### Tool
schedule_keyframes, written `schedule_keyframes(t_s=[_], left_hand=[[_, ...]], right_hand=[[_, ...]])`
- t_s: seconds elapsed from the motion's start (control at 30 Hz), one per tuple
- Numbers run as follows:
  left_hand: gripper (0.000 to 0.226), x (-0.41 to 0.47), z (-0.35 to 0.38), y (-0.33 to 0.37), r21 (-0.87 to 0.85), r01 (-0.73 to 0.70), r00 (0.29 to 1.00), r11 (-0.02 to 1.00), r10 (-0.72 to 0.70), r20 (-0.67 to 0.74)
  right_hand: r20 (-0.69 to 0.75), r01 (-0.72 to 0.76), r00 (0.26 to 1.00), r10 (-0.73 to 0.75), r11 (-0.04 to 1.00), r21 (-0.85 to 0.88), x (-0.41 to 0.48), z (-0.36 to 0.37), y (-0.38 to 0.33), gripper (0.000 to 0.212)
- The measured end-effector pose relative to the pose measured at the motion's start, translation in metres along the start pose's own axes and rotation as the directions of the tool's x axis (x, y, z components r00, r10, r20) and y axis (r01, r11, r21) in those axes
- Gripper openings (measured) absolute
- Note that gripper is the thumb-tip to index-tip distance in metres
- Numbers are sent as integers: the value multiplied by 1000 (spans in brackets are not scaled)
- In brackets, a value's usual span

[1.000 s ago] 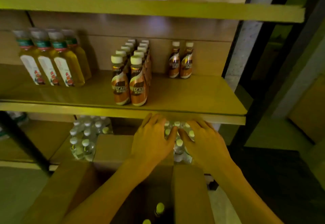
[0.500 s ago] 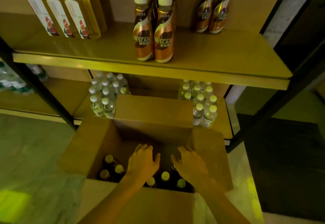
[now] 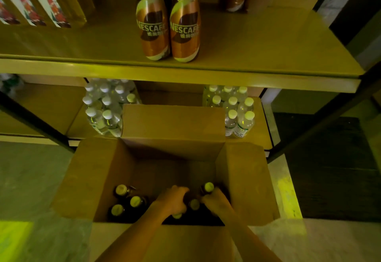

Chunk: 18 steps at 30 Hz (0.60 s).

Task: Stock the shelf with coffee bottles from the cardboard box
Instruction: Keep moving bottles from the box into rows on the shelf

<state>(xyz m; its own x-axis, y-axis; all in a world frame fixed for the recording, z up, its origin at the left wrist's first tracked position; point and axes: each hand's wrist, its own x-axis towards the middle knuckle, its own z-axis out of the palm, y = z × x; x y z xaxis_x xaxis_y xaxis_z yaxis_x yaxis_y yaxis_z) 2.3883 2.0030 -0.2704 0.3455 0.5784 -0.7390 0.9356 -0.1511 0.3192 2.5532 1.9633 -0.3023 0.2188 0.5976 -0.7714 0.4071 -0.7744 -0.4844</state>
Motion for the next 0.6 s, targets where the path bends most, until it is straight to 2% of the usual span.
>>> schedule_keyframes(t_s=[0.2, 0.37, 0.53, 0.6], left_hand=[[51, 29, 13, 5, 108, -34, 989, 994, 18, 147], [58, 50, 24, 6, 97, -43, 981, 994, 23, 195], [64, 60, 38, 2, 64, -37, 986, 997, 26, 168], [64, 62, 40, 1, 3, -26, 989, 1000, 26, 145]], right_hand=[[52, -91, 995, 91, 996, -3, 40, 16, 14, 53], [50, -95, 994, 96, 995, -20, 70, 28, 19, 63], [-9, -103, 994, 105, 988, 112, 125, 53, 53, 61], [-49, -86, 994, 95, 984, 159, 114, 50, 41, 52]])
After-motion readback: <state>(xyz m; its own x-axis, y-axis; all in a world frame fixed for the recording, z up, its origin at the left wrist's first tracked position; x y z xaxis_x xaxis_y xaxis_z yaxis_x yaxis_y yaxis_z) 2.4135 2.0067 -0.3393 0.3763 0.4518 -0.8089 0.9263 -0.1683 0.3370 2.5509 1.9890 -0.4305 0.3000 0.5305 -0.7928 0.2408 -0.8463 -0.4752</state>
